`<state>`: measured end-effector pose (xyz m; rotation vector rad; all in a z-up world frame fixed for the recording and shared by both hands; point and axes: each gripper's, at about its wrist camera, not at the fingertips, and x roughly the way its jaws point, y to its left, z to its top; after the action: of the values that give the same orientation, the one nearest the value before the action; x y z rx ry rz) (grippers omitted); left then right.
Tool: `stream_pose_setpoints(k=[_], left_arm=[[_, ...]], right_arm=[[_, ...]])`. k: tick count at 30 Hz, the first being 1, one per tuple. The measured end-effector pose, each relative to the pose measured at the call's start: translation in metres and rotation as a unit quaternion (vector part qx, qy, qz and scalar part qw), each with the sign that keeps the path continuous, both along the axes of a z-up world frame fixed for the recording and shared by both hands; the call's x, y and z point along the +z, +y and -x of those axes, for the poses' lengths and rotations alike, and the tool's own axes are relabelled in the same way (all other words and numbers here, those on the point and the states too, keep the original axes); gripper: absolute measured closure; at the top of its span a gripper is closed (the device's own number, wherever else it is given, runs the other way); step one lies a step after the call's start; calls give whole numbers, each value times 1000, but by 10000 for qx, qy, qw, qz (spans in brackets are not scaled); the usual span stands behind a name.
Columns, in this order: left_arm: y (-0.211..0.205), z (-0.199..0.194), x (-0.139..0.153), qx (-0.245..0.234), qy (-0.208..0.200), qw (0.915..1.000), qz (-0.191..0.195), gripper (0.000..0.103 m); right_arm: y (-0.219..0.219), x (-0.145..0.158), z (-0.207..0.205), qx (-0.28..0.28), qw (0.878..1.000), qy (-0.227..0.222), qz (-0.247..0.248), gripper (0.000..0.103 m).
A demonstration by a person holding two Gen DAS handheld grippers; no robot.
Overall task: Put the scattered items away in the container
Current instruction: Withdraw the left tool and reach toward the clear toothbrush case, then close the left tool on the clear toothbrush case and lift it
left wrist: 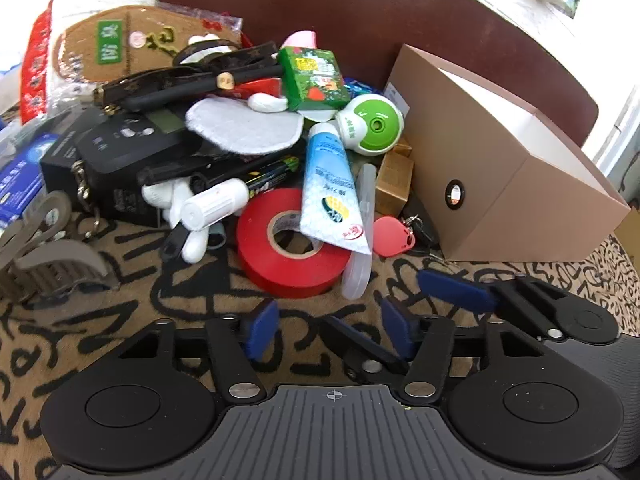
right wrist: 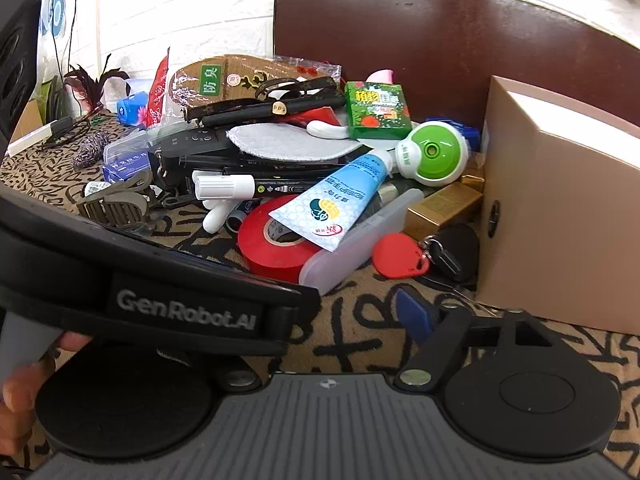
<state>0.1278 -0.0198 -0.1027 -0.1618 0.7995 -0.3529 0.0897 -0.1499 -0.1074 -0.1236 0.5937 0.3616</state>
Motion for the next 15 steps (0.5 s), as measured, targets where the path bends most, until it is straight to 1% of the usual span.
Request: stream_pose_setpoints(k=[2, 3, 4, 5, 6, 8, 11, 12, 13, 15], left_arm=[[-3, -3, 1, -104, -21, 9999, -21, 40], [-4, -5, 1, -144, 7, 9999, -26, 43], [-5, -7, 1, -162, 66, 9998, -5, 44], [-5, -9, 0, -203, 119, 9997, 57, 46], [-5, -11, 0, -244, 163, 9995, 127, 49], [-4, -12, 0, -278, 179, 9992, 208, 51], [-4, -15, -1, -267, 251, 9988, 316, 51], [-5, -15, -1, -276, 270, 9986, 354, 51], [-6, -15, 0, -296, 260, 9985, 391, 50], [-9, -15, 1, -340, 211, 9984, 396, 48]], right_arm=[[2, -1, -4, -21, 10000, 39, 9, 32], [2, -2, -7, -39, 10000, 66, -1, 32], [2, -3, -8, -59, 9999, 100, -12, 34], [2, -3, -10, -83, 9999, 127, -17, 37], [1, -4, -11, -105, 9998, 148, -18, 41], [0, -3, -12, -147, 9998, 124, -28, 44], [0, -3, -12, -203, 9998, 73, 10, 45], [1, -2, -11, -233, 9997, 30, 45, 47], [0, -2, -11, -264, 9996, -6, 64, 49], [-3, -1, -10, -361, 9993, -27, 47, 50]])
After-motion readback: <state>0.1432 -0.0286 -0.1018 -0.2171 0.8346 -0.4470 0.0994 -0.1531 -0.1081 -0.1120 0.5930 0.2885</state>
